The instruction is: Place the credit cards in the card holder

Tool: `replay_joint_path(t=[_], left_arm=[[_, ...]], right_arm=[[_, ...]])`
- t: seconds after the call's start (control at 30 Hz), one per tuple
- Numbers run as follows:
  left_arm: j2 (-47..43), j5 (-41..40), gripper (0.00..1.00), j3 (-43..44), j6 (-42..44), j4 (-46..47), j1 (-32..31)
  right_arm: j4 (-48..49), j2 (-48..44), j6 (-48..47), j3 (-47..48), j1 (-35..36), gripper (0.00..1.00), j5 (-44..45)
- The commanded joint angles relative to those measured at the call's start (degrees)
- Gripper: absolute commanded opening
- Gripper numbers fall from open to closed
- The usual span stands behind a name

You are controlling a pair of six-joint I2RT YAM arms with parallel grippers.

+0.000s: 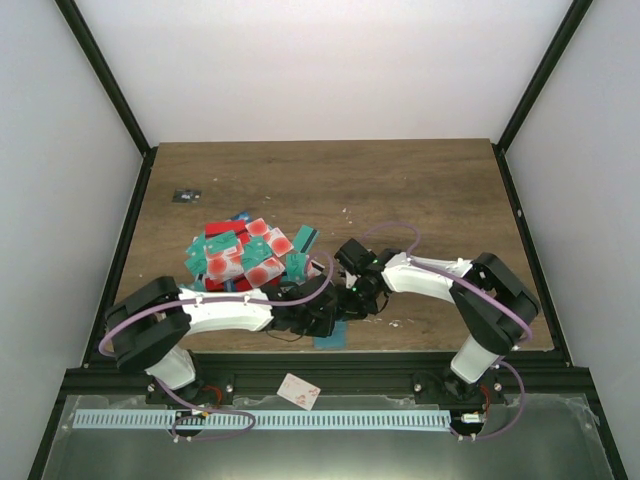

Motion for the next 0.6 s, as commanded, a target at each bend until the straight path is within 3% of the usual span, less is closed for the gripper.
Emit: replay_joint_path(t=[0.0, 0.1, 0.57], left_arm=[[5.9, -2.5, 0.11, -6.3, 0.9, -36.2, 0.3], [2.1, -3.1, 0.18, -3.0, 0.6, -38.0, 0.8], [-3.1, -8.7, 0.36, 8.8, 0.9, -46.4, 1.5]], right_arm=[[-0.3, 3.1, -0.7, -0.9, -1.4, 0.15, 13.6], [0.0, 2.8, -1.0, -0.3, -1.4, 0.15, 12.9], [0.2, 0.1, -2.9, 5.1, -1.4, 0.16, 10.2]])
